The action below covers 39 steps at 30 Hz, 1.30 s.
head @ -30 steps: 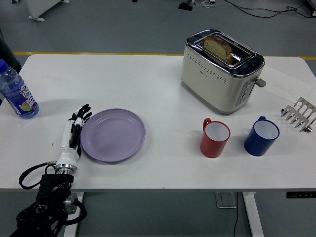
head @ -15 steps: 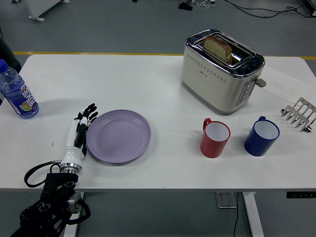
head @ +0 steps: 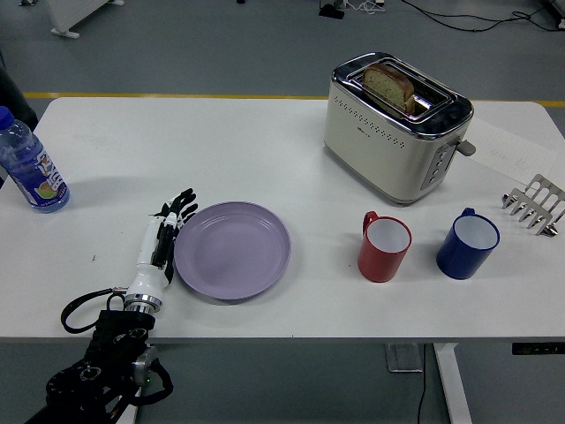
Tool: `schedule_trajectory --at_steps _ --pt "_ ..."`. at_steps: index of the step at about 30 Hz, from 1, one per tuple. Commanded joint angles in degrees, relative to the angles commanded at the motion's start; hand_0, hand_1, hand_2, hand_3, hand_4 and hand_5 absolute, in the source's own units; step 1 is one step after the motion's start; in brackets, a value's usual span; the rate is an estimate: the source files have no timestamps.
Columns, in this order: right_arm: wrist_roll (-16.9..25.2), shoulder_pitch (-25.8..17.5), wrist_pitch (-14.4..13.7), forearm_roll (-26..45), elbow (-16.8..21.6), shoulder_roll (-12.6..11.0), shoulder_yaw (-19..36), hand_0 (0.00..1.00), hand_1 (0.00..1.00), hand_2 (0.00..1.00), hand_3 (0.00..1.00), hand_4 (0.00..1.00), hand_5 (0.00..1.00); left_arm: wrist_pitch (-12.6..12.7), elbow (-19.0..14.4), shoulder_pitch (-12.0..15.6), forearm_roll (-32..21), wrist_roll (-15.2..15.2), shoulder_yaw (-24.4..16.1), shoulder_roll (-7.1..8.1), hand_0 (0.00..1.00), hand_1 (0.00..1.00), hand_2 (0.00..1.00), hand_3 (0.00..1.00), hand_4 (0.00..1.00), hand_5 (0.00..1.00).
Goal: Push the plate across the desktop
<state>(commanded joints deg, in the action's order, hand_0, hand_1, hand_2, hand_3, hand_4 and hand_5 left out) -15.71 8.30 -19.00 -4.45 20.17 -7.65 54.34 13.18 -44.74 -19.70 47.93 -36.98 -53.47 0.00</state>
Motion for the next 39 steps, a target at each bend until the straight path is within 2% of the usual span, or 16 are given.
schedule_trajectory --at_steps 15,27,33,39 --pt "-0.77 -0.64 -0.2 -2.07 0.1 0.01 1.08 0.542 0.532 0.634 0.659 0.478 0.582 0.37 -2.21 -0.47 -1.89 0.0 6.33 0.0 0.815 0.847 0.875 0.838 0.502 0.998" --pt "-1.25 -0.99 -0.25 -3.31 0.17 -0.12 1.66 0.542 0.532 0.633 0.658 0.478 0.58 0.2 -3.57 -0.44 -2.86 0.0 9.89 0.0 0.814 0.845 0.871 0.827 0.503 0.998" --pt "-1.12 -0.94 -0.18 -3.14 0.13 -0.13 1.55 0.541 0.531 0.634 0.658 0.479 0.577 0.24 -3.98 -0.68 -2.9 0.0 10.76 0.0 0.813 0.844 0.869 0.825 0.504 0.998" --pt "-0.79 -0.7 -0.12 -2.32 0.1 -0.11 1.05 0.541 0.532 0.634 0.659 0.478 0.576 0.5 -3.82 -1.0 -2.31 0.0 9.3 0.0 0.813 0.843 0.87 0.824 0.501 0.998"
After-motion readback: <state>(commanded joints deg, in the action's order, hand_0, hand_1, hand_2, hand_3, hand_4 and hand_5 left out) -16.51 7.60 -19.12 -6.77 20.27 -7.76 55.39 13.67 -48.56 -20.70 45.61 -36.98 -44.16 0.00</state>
